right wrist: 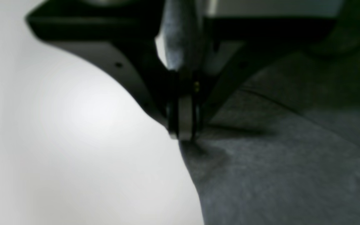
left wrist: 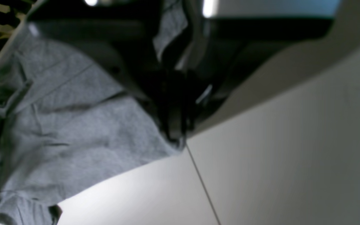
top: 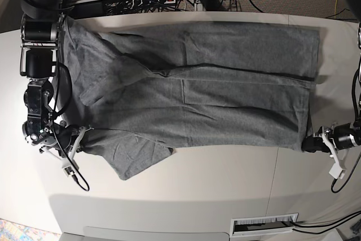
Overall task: Fold the T-shirt properly
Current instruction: 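Pull the hem corners apart with both grippers to stretch the shirt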
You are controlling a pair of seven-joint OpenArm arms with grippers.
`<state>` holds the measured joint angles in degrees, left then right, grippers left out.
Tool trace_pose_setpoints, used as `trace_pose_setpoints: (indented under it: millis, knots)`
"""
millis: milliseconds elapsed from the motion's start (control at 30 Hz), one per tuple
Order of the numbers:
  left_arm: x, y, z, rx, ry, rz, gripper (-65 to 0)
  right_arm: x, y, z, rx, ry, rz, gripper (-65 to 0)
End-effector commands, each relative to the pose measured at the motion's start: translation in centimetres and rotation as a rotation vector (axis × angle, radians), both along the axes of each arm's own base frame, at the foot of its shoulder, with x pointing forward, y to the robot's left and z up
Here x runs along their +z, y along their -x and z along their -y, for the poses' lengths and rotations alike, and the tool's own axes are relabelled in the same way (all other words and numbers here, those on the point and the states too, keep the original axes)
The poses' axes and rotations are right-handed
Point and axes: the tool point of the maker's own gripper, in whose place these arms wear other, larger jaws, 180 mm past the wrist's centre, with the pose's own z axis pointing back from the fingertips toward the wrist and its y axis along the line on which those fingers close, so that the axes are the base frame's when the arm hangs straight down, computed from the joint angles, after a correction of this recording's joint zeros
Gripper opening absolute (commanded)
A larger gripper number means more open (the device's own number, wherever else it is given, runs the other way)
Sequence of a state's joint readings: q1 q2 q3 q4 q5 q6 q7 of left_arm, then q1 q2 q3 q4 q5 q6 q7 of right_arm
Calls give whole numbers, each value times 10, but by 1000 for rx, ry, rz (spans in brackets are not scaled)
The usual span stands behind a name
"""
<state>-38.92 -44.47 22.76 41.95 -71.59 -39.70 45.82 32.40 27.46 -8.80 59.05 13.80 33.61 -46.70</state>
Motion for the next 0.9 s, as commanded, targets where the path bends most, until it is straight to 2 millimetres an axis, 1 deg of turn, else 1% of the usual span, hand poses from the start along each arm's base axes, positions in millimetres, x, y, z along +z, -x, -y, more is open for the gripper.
trace_pose_setpoints:
  millis: [0, 100, 233, 400, 500, 567, 633, 733, 867]
  knots:
    - [26, -13, -8, 19, 14, 70, -650, 29, -13, 4, 0, 9, 62, -650]
    - [23, -10, -8, 9, 5, 50, -650, 33, -8, 1, 3, 28, 24, -650]
    - [20, -2, -8, -8, 11, 1, -650, 32, 4, 1, -2, 32, -45, -650]
    - [26, 18, -14, -33, 67, -85, -650, 31, 29, 11, -2, 12, -115, -650]
    - [19, 40, -30, -67, 2, -187, -650, 32, 45, 21, 7, 28, -138, -650]
    - [18, 50, -40, -74, -30, -226, -650, 31, 58, 28, 14, 73, -160, -650]
    - [18, 57, -49, -73, -52, -251, -650, 29, 70, 31, 30, 112, -178, -650]
    - [20, 63, -62, -63, -77, -270, -650, 25, 85, 28, 66, 150, -190, -650]
    - [19, 75, -73, -69, -109, -315, -650, 12, 103, 21, 98, 169, -224, -650]
